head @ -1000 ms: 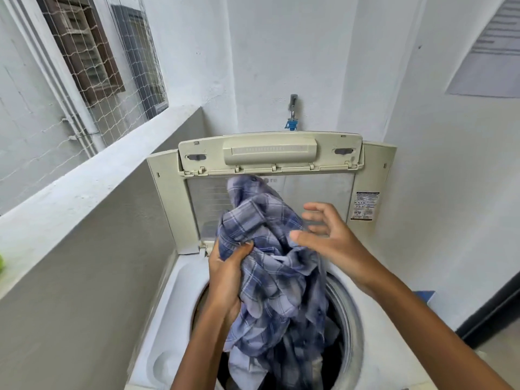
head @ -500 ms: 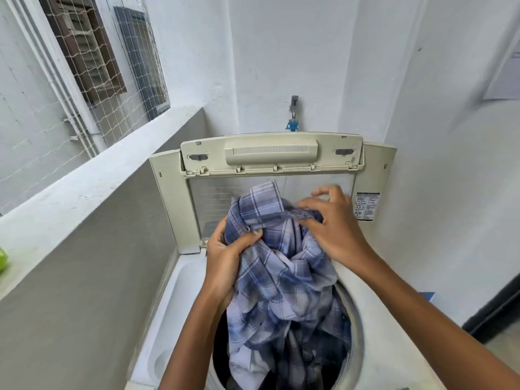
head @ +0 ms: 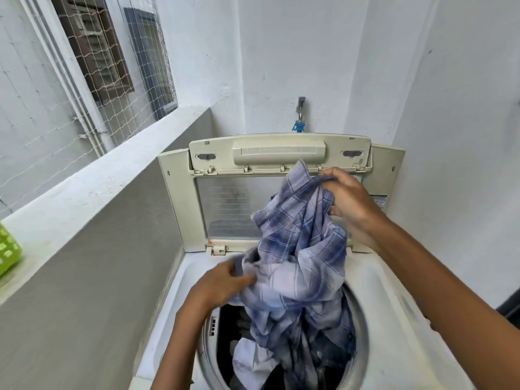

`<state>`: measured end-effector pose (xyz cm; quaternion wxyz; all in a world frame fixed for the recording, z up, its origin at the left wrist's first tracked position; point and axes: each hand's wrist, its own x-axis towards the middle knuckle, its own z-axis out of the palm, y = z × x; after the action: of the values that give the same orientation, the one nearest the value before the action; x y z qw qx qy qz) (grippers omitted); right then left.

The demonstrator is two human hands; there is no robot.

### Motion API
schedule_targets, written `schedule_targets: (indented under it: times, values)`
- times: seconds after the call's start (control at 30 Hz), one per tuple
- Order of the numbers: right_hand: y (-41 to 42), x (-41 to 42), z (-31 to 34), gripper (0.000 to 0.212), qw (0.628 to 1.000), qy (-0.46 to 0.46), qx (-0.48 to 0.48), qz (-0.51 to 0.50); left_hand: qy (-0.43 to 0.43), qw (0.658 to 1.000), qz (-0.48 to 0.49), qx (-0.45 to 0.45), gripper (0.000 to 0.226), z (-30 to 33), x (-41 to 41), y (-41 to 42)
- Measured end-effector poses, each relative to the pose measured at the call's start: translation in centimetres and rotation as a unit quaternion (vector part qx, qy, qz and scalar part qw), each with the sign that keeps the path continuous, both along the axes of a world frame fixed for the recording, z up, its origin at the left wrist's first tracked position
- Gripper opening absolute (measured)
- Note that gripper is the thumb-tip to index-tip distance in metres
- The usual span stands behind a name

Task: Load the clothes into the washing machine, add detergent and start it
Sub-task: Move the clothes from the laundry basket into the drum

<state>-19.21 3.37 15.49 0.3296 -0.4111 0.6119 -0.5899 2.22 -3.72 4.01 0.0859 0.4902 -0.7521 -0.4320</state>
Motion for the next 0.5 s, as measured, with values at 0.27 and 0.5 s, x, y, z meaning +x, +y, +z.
schedule_targets:
  times: [0.27,0.5]
  values:
    - [-0.4,-0.8,0.9,0.026,0.981,-0.166,-0.056,0.078,-0.07,0.992,0.022,-0.1,0.075,-0.9,0.2,-0.3]
    - [-0.5,-0.6,0.9,0.031,0.976,-0.165,-0.054,0.13,0.416,0.892,0.031,0.172,0.043,2.2,-3.8,1.9]
